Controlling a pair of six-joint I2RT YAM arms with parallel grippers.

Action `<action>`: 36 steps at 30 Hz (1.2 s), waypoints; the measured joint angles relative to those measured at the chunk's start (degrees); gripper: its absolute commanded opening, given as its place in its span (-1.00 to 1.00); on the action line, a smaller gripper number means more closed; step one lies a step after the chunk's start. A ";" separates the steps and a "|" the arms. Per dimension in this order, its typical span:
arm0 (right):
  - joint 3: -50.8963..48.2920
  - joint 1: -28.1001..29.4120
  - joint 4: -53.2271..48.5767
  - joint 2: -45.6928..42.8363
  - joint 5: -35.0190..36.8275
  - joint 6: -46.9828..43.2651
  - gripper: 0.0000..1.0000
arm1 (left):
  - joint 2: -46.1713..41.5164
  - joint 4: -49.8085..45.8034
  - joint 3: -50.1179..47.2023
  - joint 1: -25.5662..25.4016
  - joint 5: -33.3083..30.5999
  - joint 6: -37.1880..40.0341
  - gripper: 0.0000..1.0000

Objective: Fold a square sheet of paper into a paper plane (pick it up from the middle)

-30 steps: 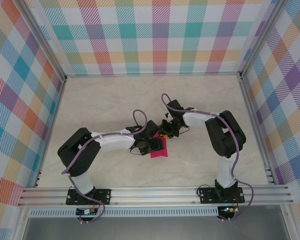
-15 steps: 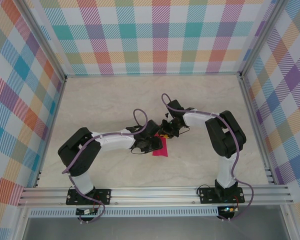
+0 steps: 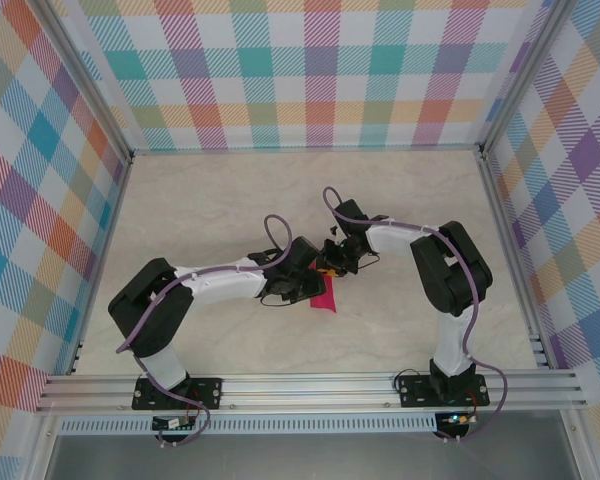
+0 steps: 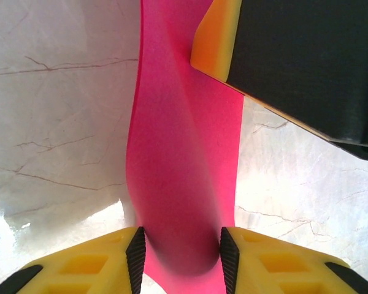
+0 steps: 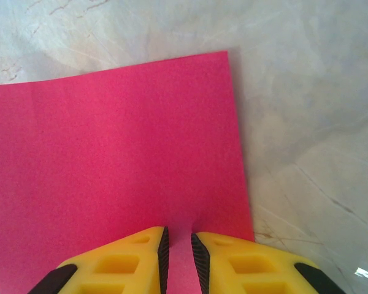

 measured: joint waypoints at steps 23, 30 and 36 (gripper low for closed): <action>0.33 -0.24 -0.33 0.28 -0.59 -0.02 -0.53 | -2.36 -1.92 0.00 0.00 1.57 -0.26 -0.55; 0.39 -0.26 -0.44 0.35 -0.68 -0.02 -0.52 | -2.34 -1.75 0.00 0.00 1.68 -0.20 -0.54; 0.46 -0.26 -0.52 0.39 -0.70 -0.02 -0.52 | -2.19 -0.81 0.00 0.00 1.66 0.39 -0.53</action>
